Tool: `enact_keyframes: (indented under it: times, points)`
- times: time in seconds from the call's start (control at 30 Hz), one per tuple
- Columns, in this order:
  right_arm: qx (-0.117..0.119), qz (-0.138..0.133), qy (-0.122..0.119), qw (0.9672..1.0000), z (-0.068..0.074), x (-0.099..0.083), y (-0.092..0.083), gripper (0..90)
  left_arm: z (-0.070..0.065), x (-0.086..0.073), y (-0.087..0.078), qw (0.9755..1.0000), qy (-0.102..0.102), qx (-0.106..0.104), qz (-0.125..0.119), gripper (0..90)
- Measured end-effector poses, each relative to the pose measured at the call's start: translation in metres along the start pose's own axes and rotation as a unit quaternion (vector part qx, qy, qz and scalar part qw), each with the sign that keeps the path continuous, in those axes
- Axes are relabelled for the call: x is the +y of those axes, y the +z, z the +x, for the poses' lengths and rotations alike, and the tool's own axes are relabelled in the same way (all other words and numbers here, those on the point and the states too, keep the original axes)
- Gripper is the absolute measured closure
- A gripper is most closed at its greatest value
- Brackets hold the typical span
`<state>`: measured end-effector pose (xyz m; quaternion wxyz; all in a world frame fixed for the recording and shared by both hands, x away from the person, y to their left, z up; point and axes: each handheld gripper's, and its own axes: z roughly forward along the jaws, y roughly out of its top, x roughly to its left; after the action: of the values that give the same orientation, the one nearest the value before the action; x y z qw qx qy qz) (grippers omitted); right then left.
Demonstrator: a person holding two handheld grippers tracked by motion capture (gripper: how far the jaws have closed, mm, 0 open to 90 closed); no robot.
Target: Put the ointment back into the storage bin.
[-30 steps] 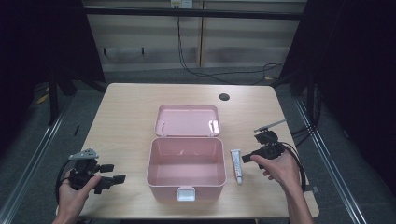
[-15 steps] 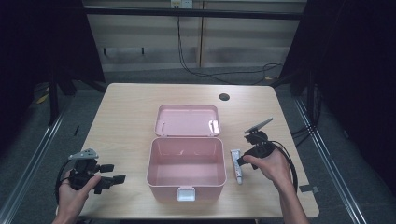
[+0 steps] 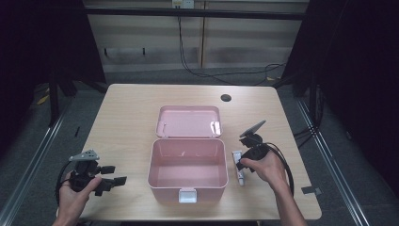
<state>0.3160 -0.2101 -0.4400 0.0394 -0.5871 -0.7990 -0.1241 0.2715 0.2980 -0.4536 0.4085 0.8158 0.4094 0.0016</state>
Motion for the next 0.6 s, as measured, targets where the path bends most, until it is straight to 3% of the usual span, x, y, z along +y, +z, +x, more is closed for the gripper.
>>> enact_keyframes:
  times: [0.6]
  points:
    - [-0.015, 0.025, 0.018, 0.9994, 0.001, 0.006, 0.018, 65.8, 0.000, 0.000, 0.000, 1.0000, 0.002, -0.003, 0.003, 22.7]
